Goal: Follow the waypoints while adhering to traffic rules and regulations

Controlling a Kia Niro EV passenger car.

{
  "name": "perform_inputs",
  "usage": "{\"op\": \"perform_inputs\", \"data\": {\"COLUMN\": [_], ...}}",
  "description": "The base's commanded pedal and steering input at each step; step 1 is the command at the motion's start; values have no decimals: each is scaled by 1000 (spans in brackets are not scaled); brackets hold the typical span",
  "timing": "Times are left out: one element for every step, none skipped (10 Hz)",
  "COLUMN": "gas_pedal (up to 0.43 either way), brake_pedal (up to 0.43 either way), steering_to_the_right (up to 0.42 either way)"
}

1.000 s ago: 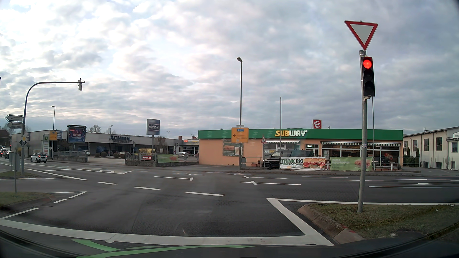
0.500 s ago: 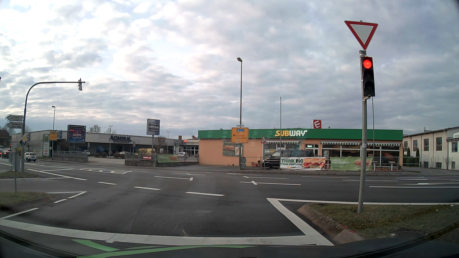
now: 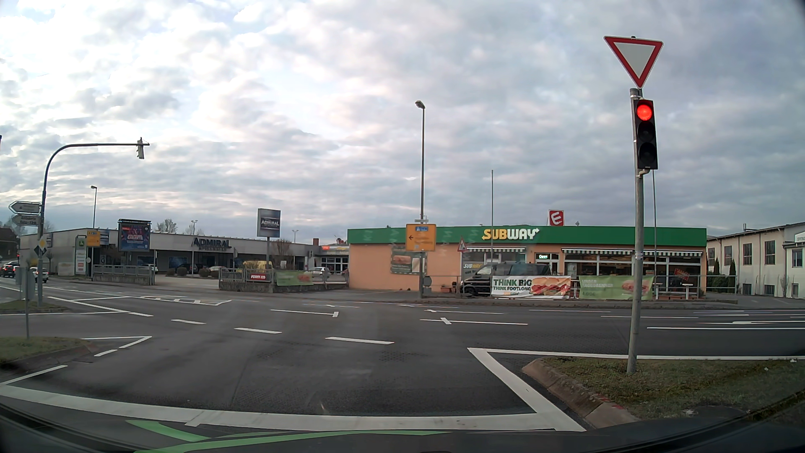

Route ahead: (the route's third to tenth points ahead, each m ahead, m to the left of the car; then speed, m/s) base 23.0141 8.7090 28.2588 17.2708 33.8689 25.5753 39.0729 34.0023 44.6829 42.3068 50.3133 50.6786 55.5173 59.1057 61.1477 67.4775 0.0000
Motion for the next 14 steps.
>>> {"op": "perform_inputs", "data": {"gas_pedal": [0, 0, 0, 0, 0, 0, 0, 0, 0, 0, 0, 0, 0, 0], "brake_pedal": [329, 323, 329, 329, 329, 329, 329, 329, 329, 329, 329, 329, 329, 329], "steering_to_the_right": [48, 48, 48, 48, 48, 48, 48, 48, 48, 48, 48, 48, 48, 48]}}
